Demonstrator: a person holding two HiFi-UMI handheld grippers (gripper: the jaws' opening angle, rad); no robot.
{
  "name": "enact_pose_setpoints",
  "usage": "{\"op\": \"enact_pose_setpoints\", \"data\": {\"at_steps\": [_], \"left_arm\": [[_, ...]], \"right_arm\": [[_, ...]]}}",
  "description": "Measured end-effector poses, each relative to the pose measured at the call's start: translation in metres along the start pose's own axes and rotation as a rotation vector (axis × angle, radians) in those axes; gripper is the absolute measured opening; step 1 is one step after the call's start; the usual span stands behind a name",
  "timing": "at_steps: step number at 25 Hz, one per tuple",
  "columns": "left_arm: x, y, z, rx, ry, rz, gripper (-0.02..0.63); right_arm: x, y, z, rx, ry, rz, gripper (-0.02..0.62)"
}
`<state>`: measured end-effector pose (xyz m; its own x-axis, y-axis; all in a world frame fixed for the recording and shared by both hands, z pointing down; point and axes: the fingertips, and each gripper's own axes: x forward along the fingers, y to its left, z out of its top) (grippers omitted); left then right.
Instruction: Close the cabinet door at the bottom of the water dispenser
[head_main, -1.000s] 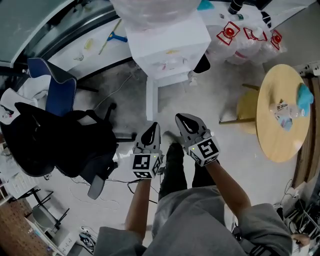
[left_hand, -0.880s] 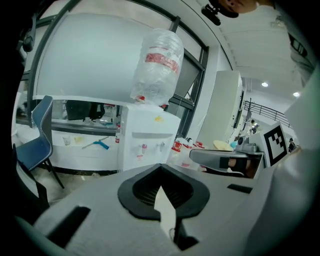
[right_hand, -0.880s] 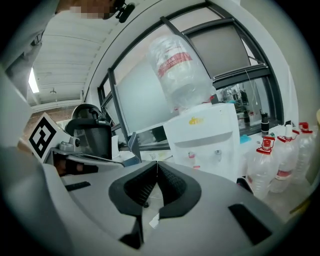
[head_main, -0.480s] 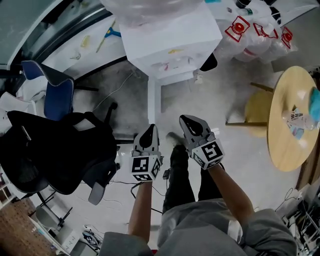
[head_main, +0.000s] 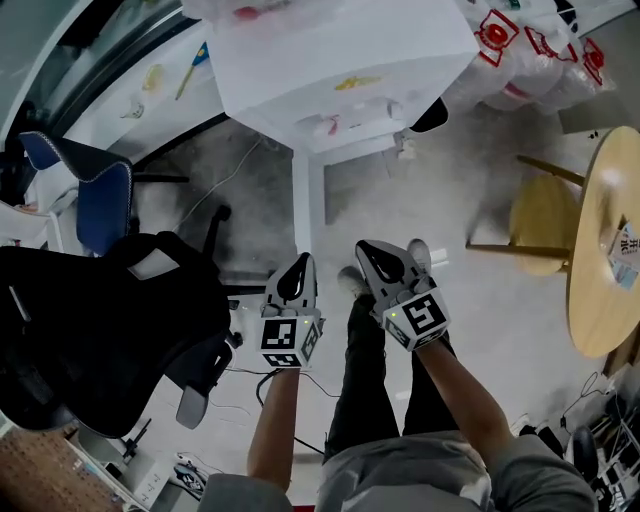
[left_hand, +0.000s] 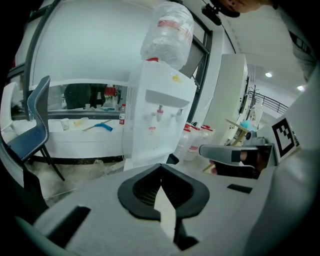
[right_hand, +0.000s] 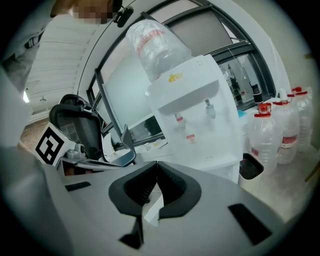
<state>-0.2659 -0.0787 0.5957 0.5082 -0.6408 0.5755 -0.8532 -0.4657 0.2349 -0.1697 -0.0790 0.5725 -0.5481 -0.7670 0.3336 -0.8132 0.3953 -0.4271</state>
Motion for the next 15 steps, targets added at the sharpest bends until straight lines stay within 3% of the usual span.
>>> {"op": "enact_pose_setpoints", "data": {"at_steps": [4,10,15], "left_arm": [[0.016,0.012,-0.022,-0.005,0.017,0.003,0.008],[0.046,0.052,-0.066,-0.063,0.023,0.071,0.008],[0.07,0.083,-0.102,-0.049,0.058,0.094,0.008]], "right_arm": [[0.009,-0.004,-0.022,0.025,0.014,0.001,0.009],[0.016,-0.011,-0.053,0.034,0.041,-0.015,0.009],[0.019,-0.02,-0.078,0.059,0.048,-0.047,0.009]]}}
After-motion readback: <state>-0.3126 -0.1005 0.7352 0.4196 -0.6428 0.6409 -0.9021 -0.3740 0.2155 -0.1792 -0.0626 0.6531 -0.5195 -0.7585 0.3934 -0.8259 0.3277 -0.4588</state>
